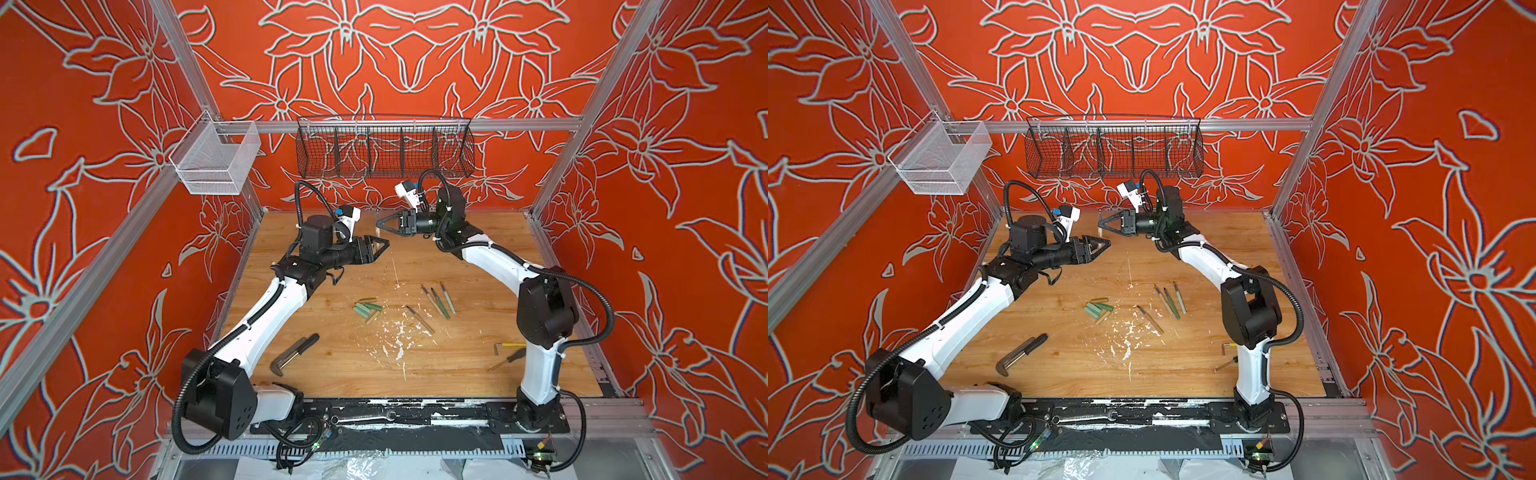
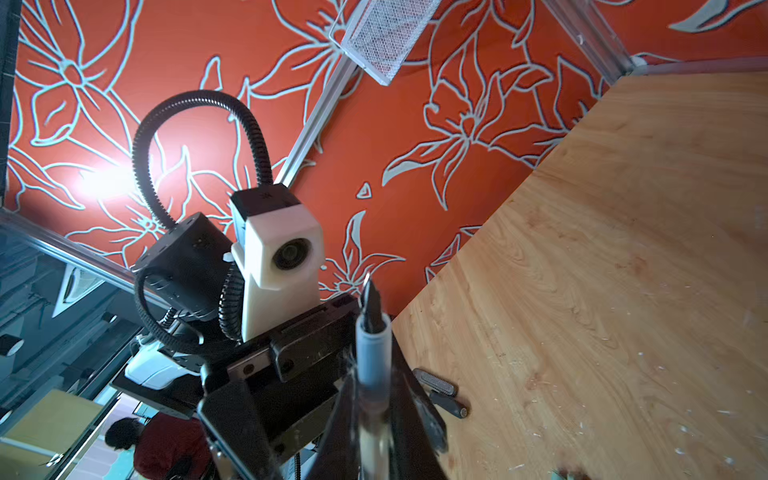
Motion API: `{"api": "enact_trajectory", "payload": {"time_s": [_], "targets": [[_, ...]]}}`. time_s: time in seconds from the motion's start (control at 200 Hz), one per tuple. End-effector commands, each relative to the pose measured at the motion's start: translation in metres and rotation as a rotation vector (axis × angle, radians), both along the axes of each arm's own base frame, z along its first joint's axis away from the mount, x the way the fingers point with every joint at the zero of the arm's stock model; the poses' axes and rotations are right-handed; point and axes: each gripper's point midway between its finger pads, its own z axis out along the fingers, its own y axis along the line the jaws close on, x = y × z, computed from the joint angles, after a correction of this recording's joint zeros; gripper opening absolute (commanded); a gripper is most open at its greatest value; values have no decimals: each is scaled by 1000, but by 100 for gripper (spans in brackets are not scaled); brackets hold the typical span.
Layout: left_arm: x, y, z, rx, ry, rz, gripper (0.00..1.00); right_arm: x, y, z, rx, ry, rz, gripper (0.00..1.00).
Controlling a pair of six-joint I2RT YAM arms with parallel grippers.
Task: Insert the pens into the pen caps
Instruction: 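Lift the pen and pass it into the open left gripper, then hold the pen upright in the left gripper while the right gripper reaches the caps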
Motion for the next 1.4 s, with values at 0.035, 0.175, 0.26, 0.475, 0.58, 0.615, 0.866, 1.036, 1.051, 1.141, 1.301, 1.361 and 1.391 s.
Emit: {"api": "enact_trajectory", "payload": {"time_s": [0.035,0.175,0.26,0.475,0.58,0.615,0.866,1.036,1.051,1.141,1.301,1.361,1.391], "targets": [[6,0,26,-44,-99,-3,50,-20,-2,36,42,-77,57,0],[7,4,29,-51,-109,12,31,-25,-2,39,35,-81,75,0],[5,5,30,-53,-106,15,20,-26,-3,39,33,-82,78,0],[-4,11,27,-52,-105,29,12,-33,-3,38,26,-70,89,0],[-9,14,22,-45,-98,30,5,-35,-4,36,19,-57,68,13],[-11,17,19,-40,-90,36,1,-35,-5,36,14,-54,58,20],[-27,66,-13,12,39,202,0,-27,-11,-13,-187,31,-60,54],[-52,103,-34,96,126,327,0,-35,-15,-81,-521,61,-102,57],[-54,105,-37,104,135,333,0,-36,-16,-87,-548,62,-100,57],[-72,112,-36,136,142,348,0,-44,-14,-123,-690,87,-73,57],[-97,125,-44,188,172,397,0,-59,0,-166,-824,136,-5,57],[-106,130,-49,210,181,417,0,-65,7,-179,-855,143,23,58],[-110,133,-50,221,182,426,0,-67,11,-184,-868,142,36,58]]}}
